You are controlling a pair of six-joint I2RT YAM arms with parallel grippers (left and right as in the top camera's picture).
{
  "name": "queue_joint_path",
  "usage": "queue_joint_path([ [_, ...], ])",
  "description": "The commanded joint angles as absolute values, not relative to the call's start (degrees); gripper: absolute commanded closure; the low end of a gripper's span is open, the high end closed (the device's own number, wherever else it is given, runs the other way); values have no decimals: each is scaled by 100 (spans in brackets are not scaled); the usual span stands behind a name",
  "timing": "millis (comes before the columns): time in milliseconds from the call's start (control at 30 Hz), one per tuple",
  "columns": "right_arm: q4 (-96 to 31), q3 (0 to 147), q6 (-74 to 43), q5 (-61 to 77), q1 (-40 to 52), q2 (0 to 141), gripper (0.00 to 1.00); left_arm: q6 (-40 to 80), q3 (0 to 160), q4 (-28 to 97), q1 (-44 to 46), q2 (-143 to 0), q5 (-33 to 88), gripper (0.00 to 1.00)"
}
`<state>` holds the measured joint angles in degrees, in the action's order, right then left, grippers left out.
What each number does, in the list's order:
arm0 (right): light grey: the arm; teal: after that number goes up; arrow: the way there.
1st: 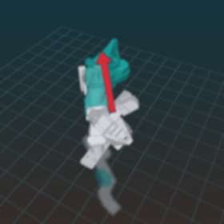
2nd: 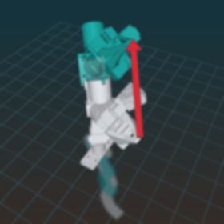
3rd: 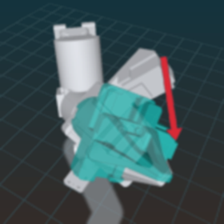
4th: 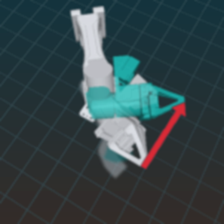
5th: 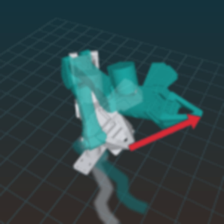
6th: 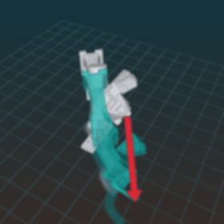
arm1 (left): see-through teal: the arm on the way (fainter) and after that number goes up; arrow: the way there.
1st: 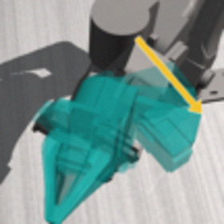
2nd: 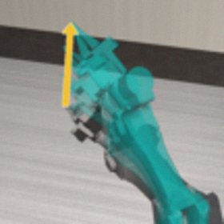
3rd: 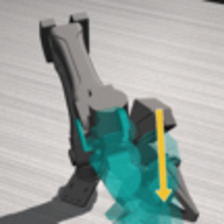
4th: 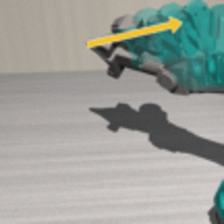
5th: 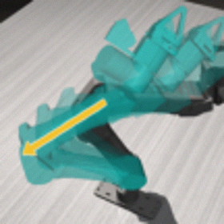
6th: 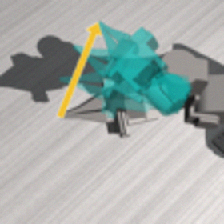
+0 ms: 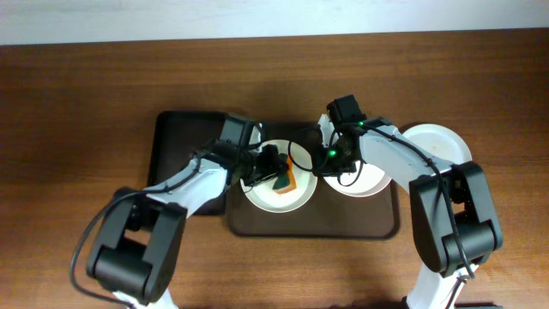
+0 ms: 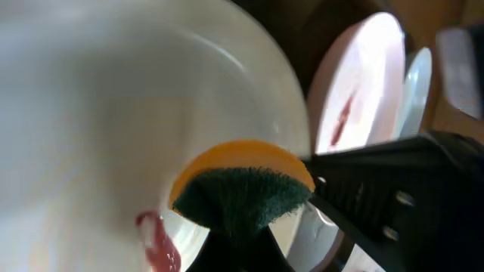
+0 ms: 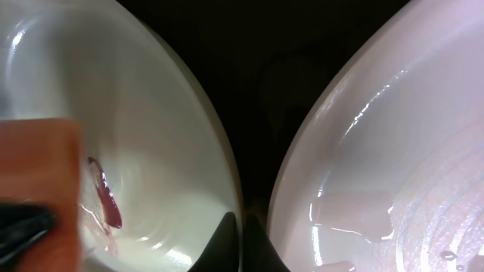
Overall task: Clean dirty plates on tray and stack at the side
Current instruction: 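Scrub the white plate on the tray with the sponge in the left gripper, then return the sponge to the black tray with the left gripper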
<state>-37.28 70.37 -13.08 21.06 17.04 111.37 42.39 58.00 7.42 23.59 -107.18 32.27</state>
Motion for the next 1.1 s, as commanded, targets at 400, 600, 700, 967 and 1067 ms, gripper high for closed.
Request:
queue_joint_path([
  [400, -3741, 7081, -1269, 2078, 1730, 10997, 96, 3723, 5887, 1131, 2491, -11290, 2014, 100],
  [600, -3754, 7081, -1269, 2075, 1730, 10997, 96, 3035, 5889, 1315, 2196, -10916, 1785, 100],
  [700, -3752, 7081, -1269, 2075, 1730, 10997, 96, 2753, 5889, 1511, 2185, -10597, 1402, 100],
  [967, -3756, 7081, -1269, 2075, 1730, 10997, 95, 2335, 5889, 1638, 2132, -9384, 1347, 100],
  [1067, -3754, 7081, -1269, 2078, 1730, 10997, 93, 2073, 5889, 1721, 1994, -9048, 1280, 100],
])
